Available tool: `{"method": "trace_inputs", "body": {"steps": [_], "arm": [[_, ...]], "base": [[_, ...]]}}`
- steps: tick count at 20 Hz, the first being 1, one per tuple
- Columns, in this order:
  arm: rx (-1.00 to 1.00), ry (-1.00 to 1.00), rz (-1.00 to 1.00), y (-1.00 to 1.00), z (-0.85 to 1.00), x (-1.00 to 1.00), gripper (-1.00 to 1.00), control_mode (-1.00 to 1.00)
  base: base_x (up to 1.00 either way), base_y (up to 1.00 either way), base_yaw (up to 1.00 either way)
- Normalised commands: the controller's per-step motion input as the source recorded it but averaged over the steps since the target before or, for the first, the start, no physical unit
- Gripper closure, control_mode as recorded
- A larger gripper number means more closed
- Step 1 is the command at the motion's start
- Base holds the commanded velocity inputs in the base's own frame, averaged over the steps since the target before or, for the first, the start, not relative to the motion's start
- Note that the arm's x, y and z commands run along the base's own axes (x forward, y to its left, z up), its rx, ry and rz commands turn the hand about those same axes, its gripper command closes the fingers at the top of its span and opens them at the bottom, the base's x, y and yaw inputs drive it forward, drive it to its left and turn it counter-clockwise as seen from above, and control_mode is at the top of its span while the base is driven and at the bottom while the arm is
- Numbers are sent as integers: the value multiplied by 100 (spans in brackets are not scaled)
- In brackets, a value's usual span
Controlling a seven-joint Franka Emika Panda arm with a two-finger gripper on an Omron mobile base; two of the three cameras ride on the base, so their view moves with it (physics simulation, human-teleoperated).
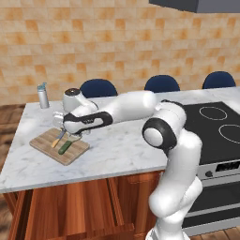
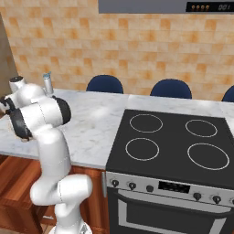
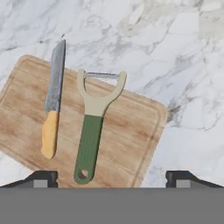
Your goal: Open the drawer on the left and place the cutting tools on the cutting board.
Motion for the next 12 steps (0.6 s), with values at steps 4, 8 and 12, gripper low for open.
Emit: {"method": "trace_inputs", "body": {"steps": [4,8,12], "arm": [[17,-28,0,-100,46,-100,-100,-100],[18,-22,-5,-100,99,-100,-100,-100],[8,-3,-8,-96,100,-96,-100,-100]], "base": [[0,0,0],[0,0,0],[0,0,0]]}}
